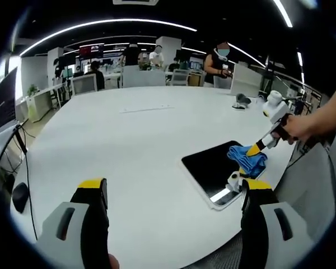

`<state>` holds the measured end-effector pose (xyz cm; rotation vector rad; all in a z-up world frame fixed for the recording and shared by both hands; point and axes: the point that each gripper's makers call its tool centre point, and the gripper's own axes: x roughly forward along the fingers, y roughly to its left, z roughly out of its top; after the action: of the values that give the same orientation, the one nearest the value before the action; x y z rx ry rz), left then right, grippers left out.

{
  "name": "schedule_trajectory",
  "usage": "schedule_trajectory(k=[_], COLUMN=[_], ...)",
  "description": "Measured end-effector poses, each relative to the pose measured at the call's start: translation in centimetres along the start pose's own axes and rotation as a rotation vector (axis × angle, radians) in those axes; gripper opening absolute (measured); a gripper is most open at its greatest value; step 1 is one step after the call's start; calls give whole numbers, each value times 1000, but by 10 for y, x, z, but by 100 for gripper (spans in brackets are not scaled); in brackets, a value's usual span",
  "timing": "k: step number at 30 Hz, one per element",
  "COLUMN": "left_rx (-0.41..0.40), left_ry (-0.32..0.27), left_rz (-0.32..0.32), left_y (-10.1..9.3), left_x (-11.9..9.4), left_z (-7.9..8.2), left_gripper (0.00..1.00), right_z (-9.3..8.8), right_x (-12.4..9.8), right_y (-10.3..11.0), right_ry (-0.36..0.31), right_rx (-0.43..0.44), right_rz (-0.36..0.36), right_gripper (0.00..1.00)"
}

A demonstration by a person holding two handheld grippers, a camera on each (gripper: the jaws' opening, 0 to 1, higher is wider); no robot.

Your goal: Wipe the mirror surface with the cleaning cloth until all visible marks leave the cleaned area.

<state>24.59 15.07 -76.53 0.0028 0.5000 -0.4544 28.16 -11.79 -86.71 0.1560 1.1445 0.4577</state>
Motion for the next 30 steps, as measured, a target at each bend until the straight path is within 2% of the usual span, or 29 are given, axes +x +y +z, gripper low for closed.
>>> schedule_trajectory(k=[6, 17, 30], left_rx=[-13, -36, -51], left_ry=[-18, -8, 6], left_rz=[-9, 1, 30], left_y=[1, 5, 9], left_x=[3, 7, 4], left_z=[0, -11, -13], left_gripper=[99, 99, 99], right_z=[12, 30, 54], right_x=[6, 12, 23], right_y=[0, -4, -8], right_ry=[-12, -16, -21], right_rx=[-7, -25, -33], right_rz=[-10, -17, -20], right_gripper=[0, 0, 0])
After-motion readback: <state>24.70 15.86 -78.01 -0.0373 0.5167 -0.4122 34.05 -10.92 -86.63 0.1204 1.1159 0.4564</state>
